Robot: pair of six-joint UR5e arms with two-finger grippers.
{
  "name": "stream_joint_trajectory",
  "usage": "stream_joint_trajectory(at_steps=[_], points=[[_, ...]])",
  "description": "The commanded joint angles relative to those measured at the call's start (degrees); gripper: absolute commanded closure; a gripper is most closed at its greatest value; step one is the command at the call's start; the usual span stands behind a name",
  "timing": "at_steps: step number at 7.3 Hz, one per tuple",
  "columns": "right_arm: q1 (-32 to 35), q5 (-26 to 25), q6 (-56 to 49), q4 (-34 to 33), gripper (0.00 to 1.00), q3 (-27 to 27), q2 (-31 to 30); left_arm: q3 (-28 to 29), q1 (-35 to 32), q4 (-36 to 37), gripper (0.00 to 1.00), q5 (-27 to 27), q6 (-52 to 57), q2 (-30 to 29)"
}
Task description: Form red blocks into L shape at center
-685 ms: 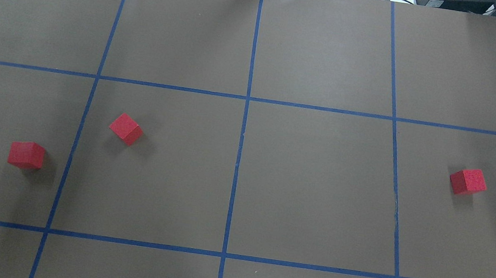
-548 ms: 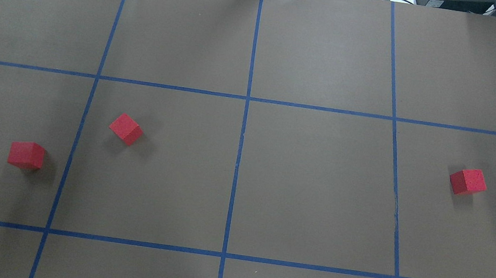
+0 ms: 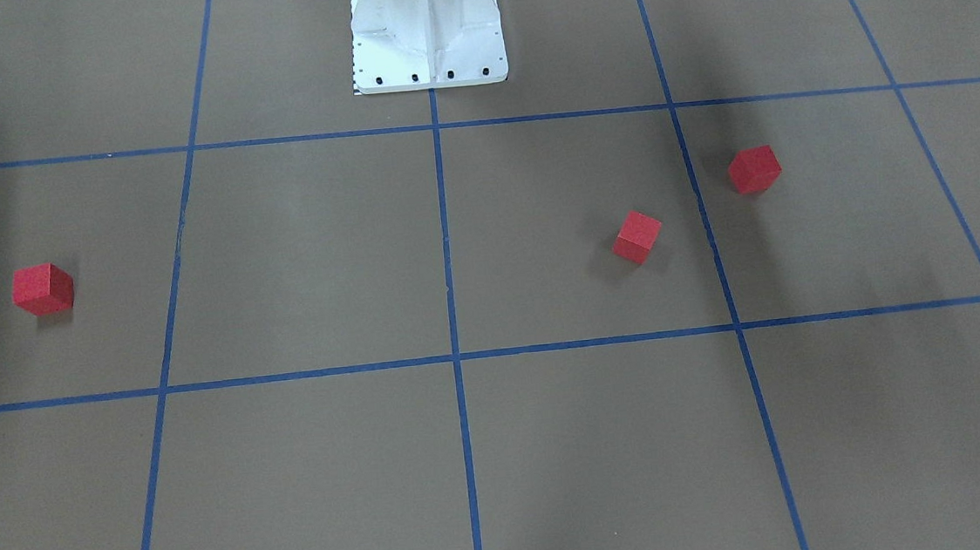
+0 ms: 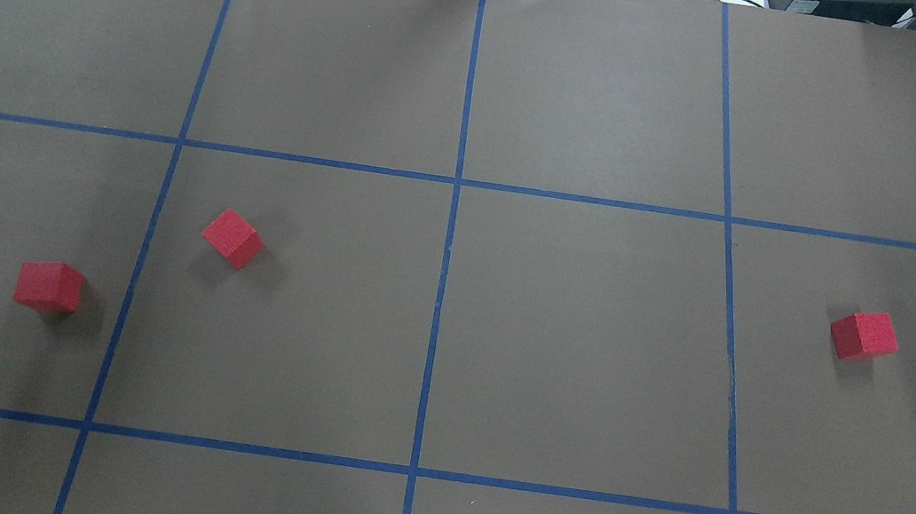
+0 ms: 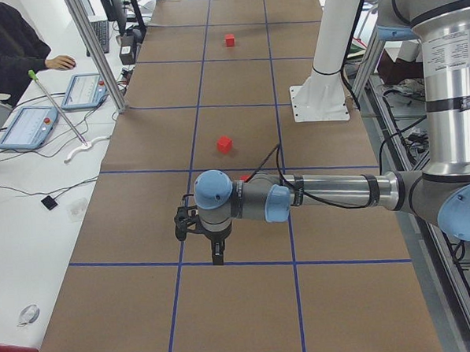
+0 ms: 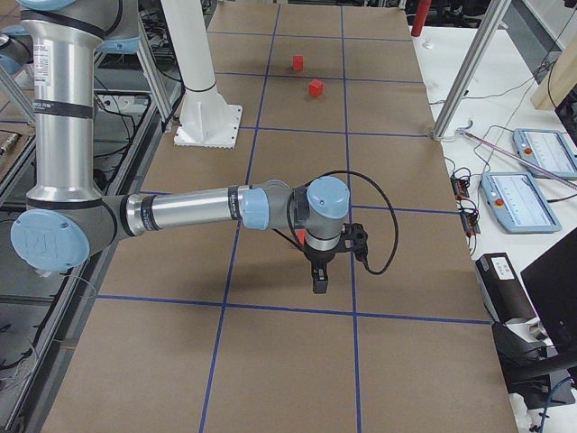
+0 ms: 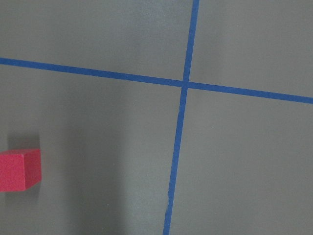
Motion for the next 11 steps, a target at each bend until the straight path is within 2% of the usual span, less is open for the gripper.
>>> stream_joint_trajectory(at_steps=[1,3,4,5,6,8,11], points=[[-0.67,1.56,0.17,0.17,0.01,-0.43,0.06,-0.6,0.01,-0.5,0.0,-0.28,-0.21,1.53],[-0.68,4.71,0.78,4.01,0.01,-0.87,-0.11,0.1,0.1,-1.73,0.0,-4.92,-0.56,1.89],[-4.24,5.33,2.62,6.21,0.01,-0.7,0.06,0.54,1.15,-1.91,0.0,-4.85,-0.57,1.71],[-7.93,5.25,10.12,11.19,0.01,-0.35,-0.03,0.54,1.24,-2.0,0.0,-4.68,-0.48,1.71],[-12.84,3.86,20.2,19.16,0.01,-0.43,-0.46,0.54,1.24,-2.08,0.0,-4.68,-0.39,1.71],[-21.81,-2.01,36.93,26.51,0.01,-0.09,-0.82,0.28,1.24,-2.09,0.0,-4.59,-0.39,1.71],[-29.23,-3.88,40.78,28.82,0.01,-0.43,-0.64,-0.07,1.24,-2.09,0.0,-4.5,-0.48,1.45]])
